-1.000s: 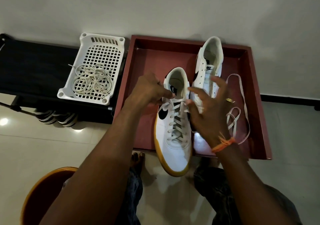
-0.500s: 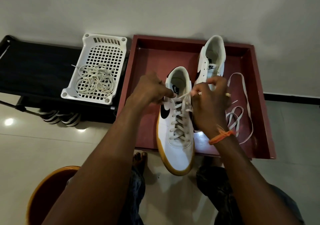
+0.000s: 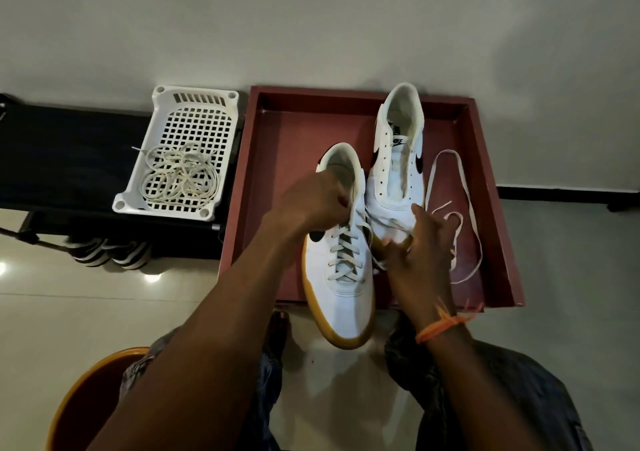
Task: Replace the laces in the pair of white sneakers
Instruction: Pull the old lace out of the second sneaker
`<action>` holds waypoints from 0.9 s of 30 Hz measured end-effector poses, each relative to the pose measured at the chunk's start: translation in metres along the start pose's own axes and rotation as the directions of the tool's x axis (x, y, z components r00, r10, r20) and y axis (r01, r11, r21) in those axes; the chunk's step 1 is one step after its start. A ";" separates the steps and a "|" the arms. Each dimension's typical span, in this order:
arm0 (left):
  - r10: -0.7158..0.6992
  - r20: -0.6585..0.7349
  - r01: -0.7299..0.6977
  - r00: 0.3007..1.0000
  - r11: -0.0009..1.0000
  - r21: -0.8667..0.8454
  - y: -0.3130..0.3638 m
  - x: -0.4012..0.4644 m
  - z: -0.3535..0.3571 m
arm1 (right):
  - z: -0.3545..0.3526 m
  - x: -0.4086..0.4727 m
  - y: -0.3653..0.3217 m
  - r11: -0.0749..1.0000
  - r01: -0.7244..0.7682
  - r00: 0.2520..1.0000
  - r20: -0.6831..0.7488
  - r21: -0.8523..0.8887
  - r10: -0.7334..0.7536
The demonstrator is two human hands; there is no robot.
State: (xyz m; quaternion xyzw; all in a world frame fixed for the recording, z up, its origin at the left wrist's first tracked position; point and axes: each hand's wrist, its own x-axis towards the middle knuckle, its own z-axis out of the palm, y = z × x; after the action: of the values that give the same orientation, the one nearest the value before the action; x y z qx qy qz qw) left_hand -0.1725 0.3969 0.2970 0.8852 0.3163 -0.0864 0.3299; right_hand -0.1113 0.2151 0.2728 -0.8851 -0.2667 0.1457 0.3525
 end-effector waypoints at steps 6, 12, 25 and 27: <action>-0.040 -0.008 0.038 0.999 0.990 -0.135 0.001 0.004 0.002 | 0.024 -0.031 -0.009 0.962 0.235 0.972 0.027 -0.136 -0.233; -0.091 0.273 0.186 0.958 0.920 -0.345 -0.023 -0.008 -0.035 | 0.036 -0.026 -0.007 0.929 0.263 0.965 0.088 -0.261 -0.249; -0.025 0.016 0.026 1.000 0.997 -0.076 -0.011 0.001 -0.012 | 0.042 -0.019 -0.008 0.941 0.249 0.968 0.073 -0.229 -0.239; -0.043 0.018 0.046 0.999 0.980 -0.193 -0.012 -0.001 -0.018 | 0.043 -0.015 -0.010 0.942 0.258 0.966 0.064 -0.215 -0.250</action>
State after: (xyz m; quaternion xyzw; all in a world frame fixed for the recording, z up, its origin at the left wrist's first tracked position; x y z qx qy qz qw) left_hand -0.1820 0.4148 0.3047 0.8411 0.3407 -0.0684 0.4145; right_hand -0.1465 0.2357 0.2500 -0.8744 -0.3992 0.0842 0.2625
